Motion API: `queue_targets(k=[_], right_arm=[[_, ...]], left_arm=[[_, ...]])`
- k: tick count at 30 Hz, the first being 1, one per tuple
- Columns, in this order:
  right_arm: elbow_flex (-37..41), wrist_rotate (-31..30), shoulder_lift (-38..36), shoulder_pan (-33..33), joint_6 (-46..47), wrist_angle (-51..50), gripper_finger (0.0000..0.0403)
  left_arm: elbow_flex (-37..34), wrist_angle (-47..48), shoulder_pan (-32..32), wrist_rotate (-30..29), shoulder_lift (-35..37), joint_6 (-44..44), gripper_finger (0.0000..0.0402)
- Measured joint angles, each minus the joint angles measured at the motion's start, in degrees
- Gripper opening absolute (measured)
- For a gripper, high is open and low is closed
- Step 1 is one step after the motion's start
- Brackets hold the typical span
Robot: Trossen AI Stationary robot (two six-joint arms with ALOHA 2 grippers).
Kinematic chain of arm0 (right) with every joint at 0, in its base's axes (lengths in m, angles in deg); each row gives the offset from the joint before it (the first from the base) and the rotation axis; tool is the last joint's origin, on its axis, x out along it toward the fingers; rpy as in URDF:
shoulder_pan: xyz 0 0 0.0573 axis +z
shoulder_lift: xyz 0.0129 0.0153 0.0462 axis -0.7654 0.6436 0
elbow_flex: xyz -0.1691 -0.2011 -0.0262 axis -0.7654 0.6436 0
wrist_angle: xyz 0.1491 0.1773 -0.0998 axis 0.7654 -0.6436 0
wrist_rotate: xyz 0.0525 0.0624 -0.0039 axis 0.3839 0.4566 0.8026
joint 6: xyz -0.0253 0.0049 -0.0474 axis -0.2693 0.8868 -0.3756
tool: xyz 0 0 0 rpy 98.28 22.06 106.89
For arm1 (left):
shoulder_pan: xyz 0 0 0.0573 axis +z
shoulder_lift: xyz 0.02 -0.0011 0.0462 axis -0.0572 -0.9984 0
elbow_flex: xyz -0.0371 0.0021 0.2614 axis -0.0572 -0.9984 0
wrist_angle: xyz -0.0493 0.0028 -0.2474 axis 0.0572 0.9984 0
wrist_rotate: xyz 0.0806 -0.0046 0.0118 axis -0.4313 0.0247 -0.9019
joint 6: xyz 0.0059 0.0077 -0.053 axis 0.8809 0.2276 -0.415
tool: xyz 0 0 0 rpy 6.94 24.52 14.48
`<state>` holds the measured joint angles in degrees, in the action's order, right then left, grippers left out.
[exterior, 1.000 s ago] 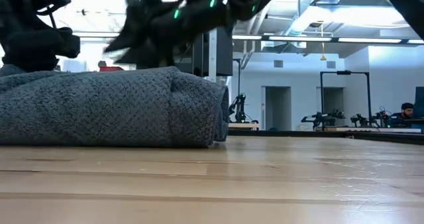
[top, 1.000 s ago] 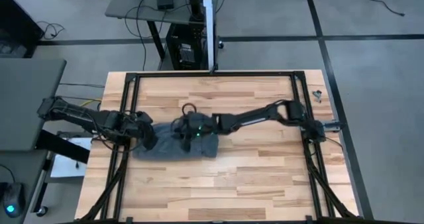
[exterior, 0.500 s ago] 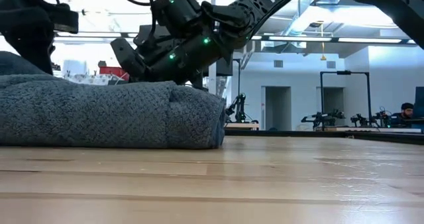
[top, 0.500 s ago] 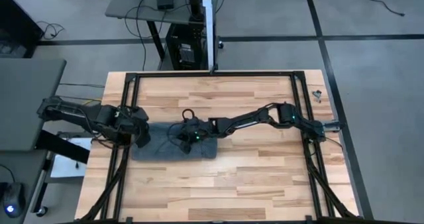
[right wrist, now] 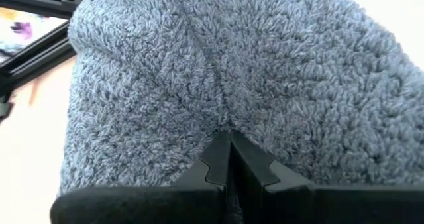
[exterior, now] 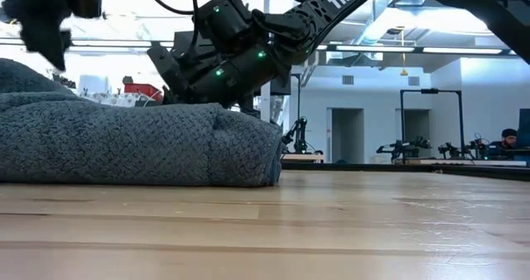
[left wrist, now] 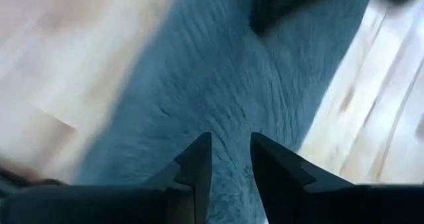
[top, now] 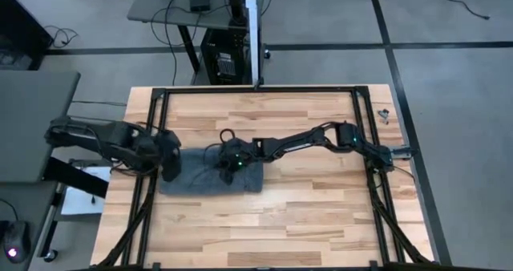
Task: Roll towel
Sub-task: Roll the black towel
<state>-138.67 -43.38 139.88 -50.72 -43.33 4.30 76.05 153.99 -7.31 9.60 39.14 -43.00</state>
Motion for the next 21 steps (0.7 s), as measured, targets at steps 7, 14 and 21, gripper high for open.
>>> queue_targets(k=[7, 14, 21], right_arm=[[-0.13, 1.71, -0.34, -0.88, -2.56, -3.73, 0.0000], [-0.02, 2.01, -3.87, -1.15, -8.36, -9.37, 0.0000], [0.11, 2.03, -12.60, -3.49, -16.78, -22.21, 0.0000]], left_arm=[[-7.97, 1.04, 0.03, -0.25, -3.95, -7.19, 0.0083], [-6.68, 2.07, 0.17, -0.49, -6.12, -10.13, 0.0077], [-6.85, 2.66, 0.17, -0.95, -6.36, -11.52, 0.0077]])
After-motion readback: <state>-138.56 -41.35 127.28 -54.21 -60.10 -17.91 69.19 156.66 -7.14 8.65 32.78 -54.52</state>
